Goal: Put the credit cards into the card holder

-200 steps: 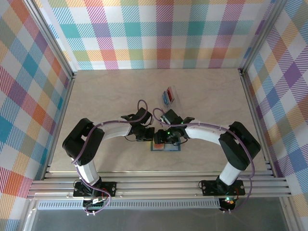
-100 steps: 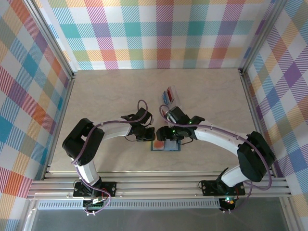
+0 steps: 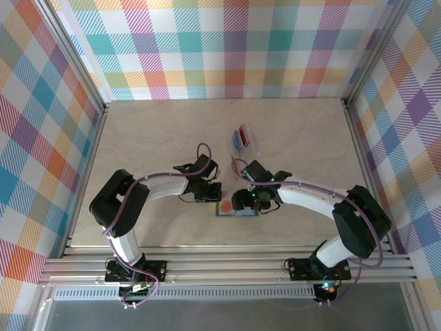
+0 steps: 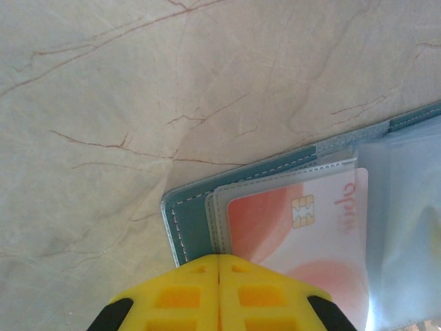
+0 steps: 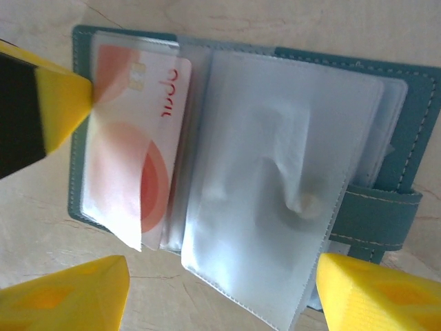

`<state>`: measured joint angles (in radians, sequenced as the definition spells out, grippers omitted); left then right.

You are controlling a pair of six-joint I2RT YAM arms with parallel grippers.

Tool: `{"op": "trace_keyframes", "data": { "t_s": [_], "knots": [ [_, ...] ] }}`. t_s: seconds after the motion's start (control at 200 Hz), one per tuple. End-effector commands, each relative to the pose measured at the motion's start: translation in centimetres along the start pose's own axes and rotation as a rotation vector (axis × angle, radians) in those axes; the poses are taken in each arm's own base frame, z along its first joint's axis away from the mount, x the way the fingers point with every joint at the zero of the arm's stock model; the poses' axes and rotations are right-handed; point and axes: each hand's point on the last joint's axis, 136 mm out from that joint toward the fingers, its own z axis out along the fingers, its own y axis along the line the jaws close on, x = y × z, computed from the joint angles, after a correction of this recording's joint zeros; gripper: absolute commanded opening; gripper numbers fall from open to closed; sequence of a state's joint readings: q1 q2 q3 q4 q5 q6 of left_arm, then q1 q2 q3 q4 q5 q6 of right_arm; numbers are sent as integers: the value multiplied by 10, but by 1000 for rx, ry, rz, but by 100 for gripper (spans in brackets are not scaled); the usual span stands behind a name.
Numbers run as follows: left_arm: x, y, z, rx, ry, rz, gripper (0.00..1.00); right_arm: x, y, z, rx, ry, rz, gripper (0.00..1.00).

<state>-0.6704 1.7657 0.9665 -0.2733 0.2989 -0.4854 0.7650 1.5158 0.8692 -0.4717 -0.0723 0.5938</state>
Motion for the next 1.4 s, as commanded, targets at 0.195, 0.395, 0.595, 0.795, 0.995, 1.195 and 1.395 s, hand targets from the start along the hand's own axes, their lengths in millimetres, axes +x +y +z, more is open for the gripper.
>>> {"op": "trace_keyframes", "data": {
  "t_s": [0.195,0.395,0.595,0.795,0.995,1.195,1.395],
  "knots": [
    [23,17,15,-45,75,-24,8,8,2,10,-29,42,28,71],
    [23,17,15,-43,75,-26,8,0,18,5,-102,13,7,67],
    [22,15,13,-41,70,-23,8,-11,37,-1,-172,-24,-20,57],
    [22,14,10,-33,61,-21,8,-19,54,-2,-217,-52,-53,55],
    [14,-1,-2,45,15,-8,15,-21,70,1,-245,-54,-89,59],
    [9,-10,-11,178,-4,-61,22,-19,76,7,-259,-43,-102,62],
    [2,2,-24,173,-44,-107,22,-14,80,17,-274,-23,-109,66]
  ]
}}
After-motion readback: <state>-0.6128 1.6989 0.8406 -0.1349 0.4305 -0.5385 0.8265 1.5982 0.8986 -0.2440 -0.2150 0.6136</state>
